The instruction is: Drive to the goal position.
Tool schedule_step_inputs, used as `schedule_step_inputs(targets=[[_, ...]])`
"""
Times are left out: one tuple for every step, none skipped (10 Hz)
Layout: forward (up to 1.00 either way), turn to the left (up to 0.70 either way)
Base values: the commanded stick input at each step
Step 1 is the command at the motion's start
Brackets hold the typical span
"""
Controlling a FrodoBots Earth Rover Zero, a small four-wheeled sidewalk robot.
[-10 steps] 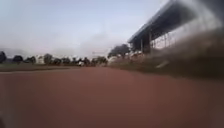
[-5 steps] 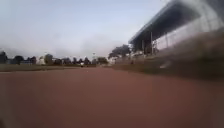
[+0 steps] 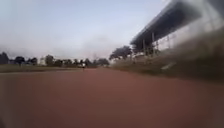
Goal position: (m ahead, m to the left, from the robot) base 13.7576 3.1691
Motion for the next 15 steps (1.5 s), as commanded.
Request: schedule_step_inputs(targets=[[0.7,0.0],[0.7,0.0],[0.7,0.0],[0.7,0.0],[0.7,0.0],[0.7,0.0],[0.7,0.0],[0.7,0.0],[0.7,0.0],[0.7,0.0],[0.69,0.0],[0.69,0.0],[0.7,0.0],[0.7,0.0],[0.7,0.0]])
